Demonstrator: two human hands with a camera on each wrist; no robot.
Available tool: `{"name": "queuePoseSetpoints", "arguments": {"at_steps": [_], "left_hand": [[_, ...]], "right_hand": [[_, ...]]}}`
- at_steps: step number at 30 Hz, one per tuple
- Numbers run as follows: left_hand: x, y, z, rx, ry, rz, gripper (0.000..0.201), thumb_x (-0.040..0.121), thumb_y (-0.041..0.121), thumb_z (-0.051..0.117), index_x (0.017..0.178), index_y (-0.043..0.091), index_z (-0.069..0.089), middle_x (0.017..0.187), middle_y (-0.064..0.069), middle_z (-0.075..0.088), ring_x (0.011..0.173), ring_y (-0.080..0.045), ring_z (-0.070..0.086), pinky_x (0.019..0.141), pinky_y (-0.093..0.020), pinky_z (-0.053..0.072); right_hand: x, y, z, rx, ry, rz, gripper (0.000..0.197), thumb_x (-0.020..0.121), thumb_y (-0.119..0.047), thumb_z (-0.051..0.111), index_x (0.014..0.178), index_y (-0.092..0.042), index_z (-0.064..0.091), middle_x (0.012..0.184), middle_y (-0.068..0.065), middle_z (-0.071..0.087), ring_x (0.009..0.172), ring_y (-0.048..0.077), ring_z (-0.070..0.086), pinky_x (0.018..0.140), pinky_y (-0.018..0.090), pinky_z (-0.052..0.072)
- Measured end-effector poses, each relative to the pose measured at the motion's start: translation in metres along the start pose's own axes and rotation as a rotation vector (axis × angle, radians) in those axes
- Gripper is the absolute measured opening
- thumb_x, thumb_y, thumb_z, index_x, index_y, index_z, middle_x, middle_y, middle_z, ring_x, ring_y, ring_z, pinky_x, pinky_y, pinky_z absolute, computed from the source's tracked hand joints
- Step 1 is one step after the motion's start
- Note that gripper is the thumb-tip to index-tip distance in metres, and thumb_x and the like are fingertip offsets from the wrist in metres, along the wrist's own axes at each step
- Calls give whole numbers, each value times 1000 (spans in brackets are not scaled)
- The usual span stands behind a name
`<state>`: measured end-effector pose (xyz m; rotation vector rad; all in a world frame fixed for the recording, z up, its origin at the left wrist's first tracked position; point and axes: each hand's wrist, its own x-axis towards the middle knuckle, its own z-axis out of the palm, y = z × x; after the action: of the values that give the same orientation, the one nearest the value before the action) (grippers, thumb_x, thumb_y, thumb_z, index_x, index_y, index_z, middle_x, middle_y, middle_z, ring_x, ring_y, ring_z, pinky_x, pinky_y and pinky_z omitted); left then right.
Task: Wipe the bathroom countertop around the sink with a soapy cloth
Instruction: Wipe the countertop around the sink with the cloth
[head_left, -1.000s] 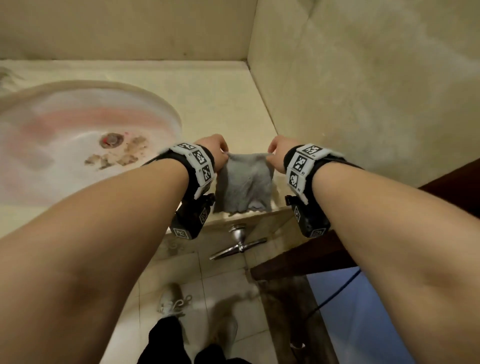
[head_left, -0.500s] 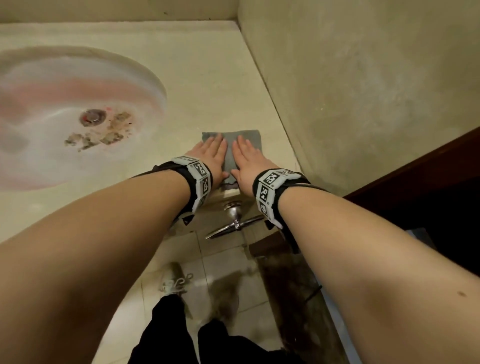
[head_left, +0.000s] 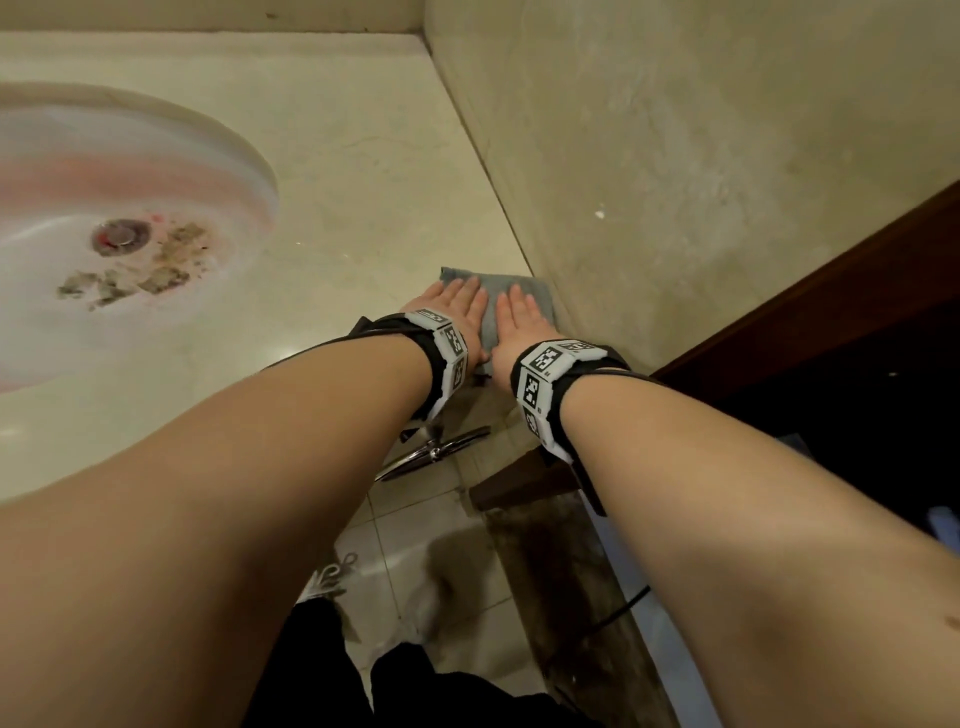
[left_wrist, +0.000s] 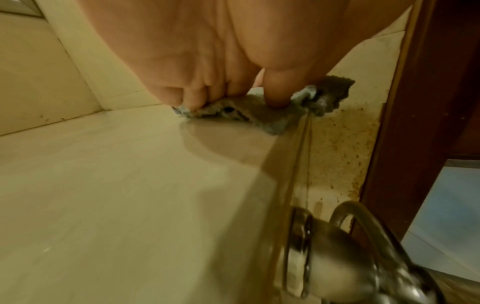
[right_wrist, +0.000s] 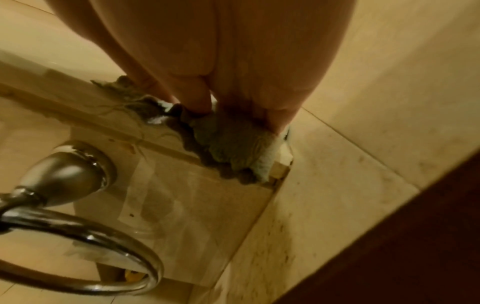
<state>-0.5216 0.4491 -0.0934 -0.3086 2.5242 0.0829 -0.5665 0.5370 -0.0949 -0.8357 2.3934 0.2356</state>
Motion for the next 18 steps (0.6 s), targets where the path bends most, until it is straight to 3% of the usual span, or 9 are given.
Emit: {"name": "queuePoseSetpoints", "arguments": {"at_steps": [7, 13, 18], "left_hand": [[18, 2, -10, 11, -6, 13, 80, 96, 40, 39, 151, 8, -11, 160, -9, -15, 149, -21, -8, 120, -32, -5], [10, 2, -9, -13, 14, 39, 76, 99, 41, 35, 151, 7, -8, 160, -9, -12, 149, -21, -5, 121, -31, -1], [-1, 12, 2, -16, 42, 50, 75, 98, 33, 39, 152, 5, -7, 160, -10, -11, 149, -22, -2, 121, -32, 2]], "right_hand": [[9, -1, -15, 77, -2, 81, 81, 94, -21, 49, 151, -6, -7, 159, 10, -16, 148, 22, -10, 119, 30, -3], [10, -1, -18, 92, -88, 116, 92, 91, -28, 58, 150, -7, -9, 159, 8, -15, 149, 23, -7, 120, 36, 5], [-3, -1, -8, 99, -56, 137, 80, 93, -18, 54, 151, -6, -2, 160, 9, -7, 149, 24, 3, 120, 38, 15]]}}
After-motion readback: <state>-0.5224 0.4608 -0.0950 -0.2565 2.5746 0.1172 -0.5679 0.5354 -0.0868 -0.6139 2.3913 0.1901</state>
